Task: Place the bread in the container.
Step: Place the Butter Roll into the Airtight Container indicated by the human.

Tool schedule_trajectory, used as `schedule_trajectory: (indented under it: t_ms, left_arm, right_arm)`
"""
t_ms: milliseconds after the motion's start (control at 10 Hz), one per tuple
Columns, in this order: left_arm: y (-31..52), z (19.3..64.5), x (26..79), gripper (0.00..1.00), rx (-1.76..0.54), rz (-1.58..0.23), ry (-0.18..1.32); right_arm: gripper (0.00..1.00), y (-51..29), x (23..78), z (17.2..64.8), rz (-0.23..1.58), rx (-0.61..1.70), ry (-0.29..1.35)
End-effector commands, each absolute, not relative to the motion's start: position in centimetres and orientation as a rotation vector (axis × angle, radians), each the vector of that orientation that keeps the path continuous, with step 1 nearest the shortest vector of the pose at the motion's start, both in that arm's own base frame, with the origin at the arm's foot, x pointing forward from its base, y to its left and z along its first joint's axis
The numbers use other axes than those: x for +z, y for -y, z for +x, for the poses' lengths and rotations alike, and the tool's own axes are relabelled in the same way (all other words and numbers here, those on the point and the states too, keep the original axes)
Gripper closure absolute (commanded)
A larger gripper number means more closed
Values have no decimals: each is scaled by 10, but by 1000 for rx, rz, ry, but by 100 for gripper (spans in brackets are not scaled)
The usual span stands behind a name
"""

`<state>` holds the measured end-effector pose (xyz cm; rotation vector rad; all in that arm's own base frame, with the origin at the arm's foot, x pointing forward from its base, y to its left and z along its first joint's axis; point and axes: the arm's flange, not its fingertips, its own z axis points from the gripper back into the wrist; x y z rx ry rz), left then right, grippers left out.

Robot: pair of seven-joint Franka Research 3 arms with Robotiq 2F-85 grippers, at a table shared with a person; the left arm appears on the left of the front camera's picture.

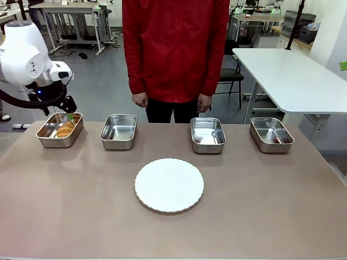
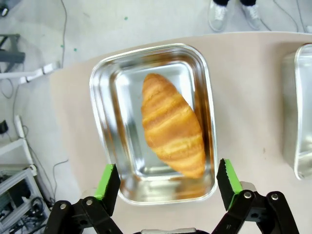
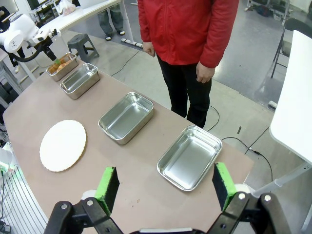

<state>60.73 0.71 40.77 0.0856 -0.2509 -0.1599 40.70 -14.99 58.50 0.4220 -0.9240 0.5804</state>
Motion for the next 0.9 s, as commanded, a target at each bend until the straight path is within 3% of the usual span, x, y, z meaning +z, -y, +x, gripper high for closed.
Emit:
schedule_trajectory:
  t_ms: [0, 600, 800]
  left_arm:
    - [-3, 543, 443, 0, -113, 71, 371]
    - [10, 394, 478, 0, -112, 19, 532]
    - [8, 374, 475, 0, -113, 24, 543]
  right_arm:
    - [0, 150, 586, 406, 421, 578, 929]
    - [0, 150, 586, 406, 421, 578, 929]
    - [0, 150, 586, 406, 421, 578, 929]
